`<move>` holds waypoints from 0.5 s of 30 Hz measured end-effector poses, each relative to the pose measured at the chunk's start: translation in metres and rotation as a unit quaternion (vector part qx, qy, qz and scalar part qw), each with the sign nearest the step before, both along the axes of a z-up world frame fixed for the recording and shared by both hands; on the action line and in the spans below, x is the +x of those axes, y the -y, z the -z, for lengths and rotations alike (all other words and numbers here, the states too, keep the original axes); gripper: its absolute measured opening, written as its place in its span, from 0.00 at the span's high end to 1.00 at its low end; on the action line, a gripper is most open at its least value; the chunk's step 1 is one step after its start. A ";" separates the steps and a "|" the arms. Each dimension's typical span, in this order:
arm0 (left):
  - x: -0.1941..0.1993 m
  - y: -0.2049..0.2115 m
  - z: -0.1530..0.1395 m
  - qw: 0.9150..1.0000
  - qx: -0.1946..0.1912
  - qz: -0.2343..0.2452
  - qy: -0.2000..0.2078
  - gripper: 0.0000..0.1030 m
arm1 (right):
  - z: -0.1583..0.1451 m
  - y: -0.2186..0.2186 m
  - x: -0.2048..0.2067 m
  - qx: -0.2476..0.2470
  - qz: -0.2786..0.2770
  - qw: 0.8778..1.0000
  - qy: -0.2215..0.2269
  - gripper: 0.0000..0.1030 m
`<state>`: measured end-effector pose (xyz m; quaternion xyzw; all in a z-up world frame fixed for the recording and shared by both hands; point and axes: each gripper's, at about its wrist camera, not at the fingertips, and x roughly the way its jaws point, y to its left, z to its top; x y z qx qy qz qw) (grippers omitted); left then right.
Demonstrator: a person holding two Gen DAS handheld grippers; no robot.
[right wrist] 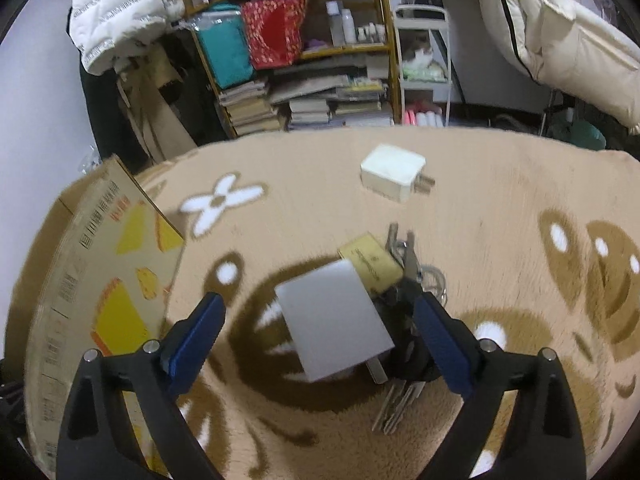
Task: Organize rigid objects
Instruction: 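Return the right tool to the rug and grasp the white charger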
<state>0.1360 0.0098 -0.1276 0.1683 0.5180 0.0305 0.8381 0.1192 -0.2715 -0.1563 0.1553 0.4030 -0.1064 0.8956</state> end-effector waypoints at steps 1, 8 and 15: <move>0.000 0.000 0.000 1.000 0.000 0.000 0.000 0.74 | 0.003 0.001 0.001 -0.001 0.001 1.000 -0.005 0.05; 0.000 0.000 0.000 1.000 0.000 0.000 0.000 0.74 | 0.015 0.004 0.006 -0.011 0.004 1.000 -0.020 0.06; -0.001 0.001 0.000 1.000 0.000 0.000 -0.001 0.74 | 0.021 0.004 0.013 -0.010 -0.008 0.999 -0.031 0.26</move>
